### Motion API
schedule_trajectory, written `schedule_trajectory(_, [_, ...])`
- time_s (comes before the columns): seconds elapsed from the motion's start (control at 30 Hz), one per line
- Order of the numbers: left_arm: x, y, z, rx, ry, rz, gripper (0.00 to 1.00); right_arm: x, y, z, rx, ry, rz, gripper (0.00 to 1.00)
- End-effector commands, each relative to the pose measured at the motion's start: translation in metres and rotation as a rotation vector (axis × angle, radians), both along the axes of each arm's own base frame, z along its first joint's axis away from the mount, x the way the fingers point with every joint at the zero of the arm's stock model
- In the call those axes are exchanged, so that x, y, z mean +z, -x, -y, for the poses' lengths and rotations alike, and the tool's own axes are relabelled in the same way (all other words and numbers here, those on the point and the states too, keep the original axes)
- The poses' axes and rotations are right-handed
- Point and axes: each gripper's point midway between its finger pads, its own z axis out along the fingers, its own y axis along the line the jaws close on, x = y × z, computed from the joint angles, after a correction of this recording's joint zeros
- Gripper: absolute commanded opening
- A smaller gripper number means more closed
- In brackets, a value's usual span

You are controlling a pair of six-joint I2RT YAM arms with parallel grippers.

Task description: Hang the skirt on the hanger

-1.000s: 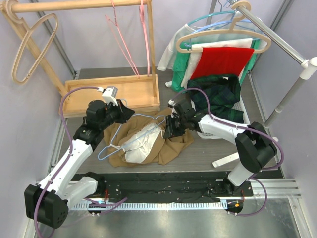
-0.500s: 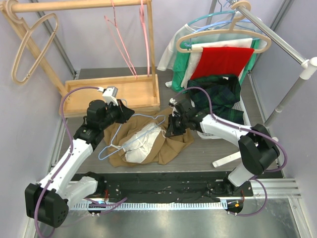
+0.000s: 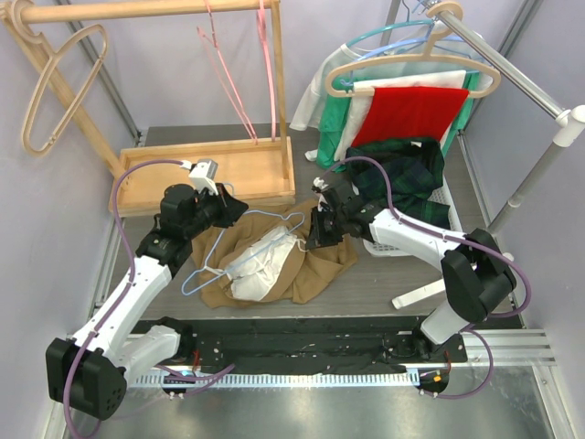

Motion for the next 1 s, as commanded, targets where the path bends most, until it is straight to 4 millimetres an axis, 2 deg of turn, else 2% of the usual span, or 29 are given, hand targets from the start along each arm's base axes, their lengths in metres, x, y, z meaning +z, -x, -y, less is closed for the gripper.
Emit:
schedule_trajectory(0.0, [0.026,-0.007,-0.001,0.005,0.014,0.086,0.00,0.027,-0.009,-0.008,0.009,-0.049,0.071,0.01])
schedule_trajectory(0.2, [0.027,-0.006,-0.002,0.009,0.016,0.086,0.00,0.034,-0.009,-0.006,0.004,-0.065,0.081,0.01])
schedule_trajectory(0.3, [0.028,-0.002,0.000,-0.007,0.022,0.090,0.00,0.041,-0.019,0.004,-0.061,-0.080,0.084,0.01])
schedule_trajectory(0.43, [0.034,0.005,0.003,-0.054,0.016,0.115,0.00,0.051,-0.043,0.025,-0.166,-0.160,0.055,0.01])
schedule_trajectory(0.63, [0.039,0.021,0.017,-0.175,0.033,0.138,0.00,0.055,-0.056,0.022,-0.155,-0.212,0.017,0.01])
schedule_trajectory(0.83, [0.042,0.031,0.017,-0.195,0.041,0.156,0.00,0.061,-0.062,0.019,-0.152,-0.276,0.003,0.01])
schedule_trajectory(0.97, [0.046,0.037,0.020,-0.225,0.055,0.163,0.00,0.058,-0.061,0.020,-0.141,-0.294,-0.021,0.01])
